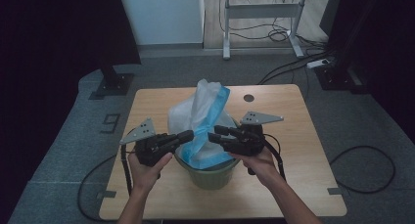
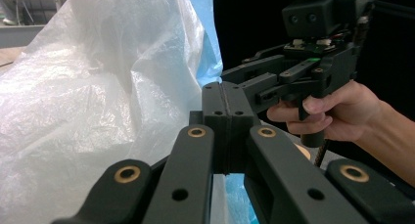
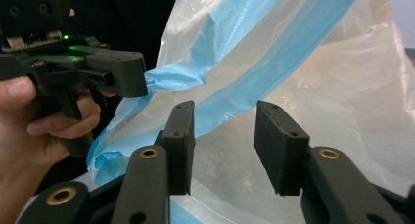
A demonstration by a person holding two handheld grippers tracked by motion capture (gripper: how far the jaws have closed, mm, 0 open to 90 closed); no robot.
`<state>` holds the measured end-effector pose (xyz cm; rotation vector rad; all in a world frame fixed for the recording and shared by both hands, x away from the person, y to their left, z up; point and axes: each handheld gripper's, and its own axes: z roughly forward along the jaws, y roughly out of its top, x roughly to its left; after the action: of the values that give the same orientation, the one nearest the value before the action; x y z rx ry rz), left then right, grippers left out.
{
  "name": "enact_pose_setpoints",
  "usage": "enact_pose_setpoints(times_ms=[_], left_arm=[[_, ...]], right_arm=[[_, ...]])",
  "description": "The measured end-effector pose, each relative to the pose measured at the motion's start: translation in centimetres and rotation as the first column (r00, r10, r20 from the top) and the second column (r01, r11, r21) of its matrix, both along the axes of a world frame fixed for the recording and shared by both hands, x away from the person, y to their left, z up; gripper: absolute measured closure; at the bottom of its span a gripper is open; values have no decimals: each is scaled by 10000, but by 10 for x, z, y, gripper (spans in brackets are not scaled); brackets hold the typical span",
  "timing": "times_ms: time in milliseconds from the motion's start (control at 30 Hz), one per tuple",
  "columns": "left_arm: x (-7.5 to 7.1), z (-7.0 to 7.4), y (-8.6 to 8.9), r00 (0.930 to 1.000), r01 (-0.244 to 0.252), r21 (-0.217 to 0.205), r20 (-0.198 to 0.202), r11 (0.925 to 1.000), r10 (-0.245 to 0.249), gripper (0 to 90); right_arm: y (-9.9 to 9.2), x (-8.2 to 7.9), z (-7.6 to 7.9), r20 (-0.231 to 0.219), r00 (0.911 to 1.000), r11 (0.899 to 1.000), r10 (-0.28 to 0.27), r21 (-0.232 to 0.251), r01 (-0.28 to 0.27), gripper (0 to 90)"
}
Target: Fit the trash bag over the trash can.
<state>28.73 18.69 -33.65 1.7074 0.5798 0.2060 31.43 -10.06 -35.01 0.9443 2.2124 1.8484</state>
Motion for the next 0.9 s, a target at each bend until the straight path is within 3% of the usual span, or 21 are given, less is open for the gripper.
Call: enact_pose_setpoints(times_ms=[333, 433, 533, 567, 600, 733, 900], left_arm=[[-1, 0, 2, 10000, -39, -140, 57, 9999, 40, 900], [-1, -1, 1, 10000, -17, -145, 65, 9999, 18, 900], [-1, -1, -1, 10000, 17, -134, 92, 9999, -15, 900], [-1, -1, -1, 10000, 18, -137, 94, 9999, -17, 900], [-1, -1, -1, 9999, 14, -122, 101, 9999, -13, 900], [-3, -1, 3, 9997, -140, -194, 177, 9997, 144, 900], [-4, 2, 15, 9993, -308, -348, 219, 9989, 316, 900]], right_arm=[[0, 6, -3, -488, 9984, 9995, -283, 102, 288, 488], [0, 7, -3, -597, 9981, 9991, -178, 376, 200, 490], [5, 8, -2, -564, 9983, 9992, -122, 383, 144, 584], [6, 8, -1, -553, 9984, 9992, -59, 400, 82, 659], [9, 9, -2, -494, 9988, 9990, 53, 456, -31, 850], [9, 10, -1, -332, 9994, 9989, 32, 460, -17, 894], [-8, 7, 3, -14, 9984, 9984, -558, 24, 558, 895]])
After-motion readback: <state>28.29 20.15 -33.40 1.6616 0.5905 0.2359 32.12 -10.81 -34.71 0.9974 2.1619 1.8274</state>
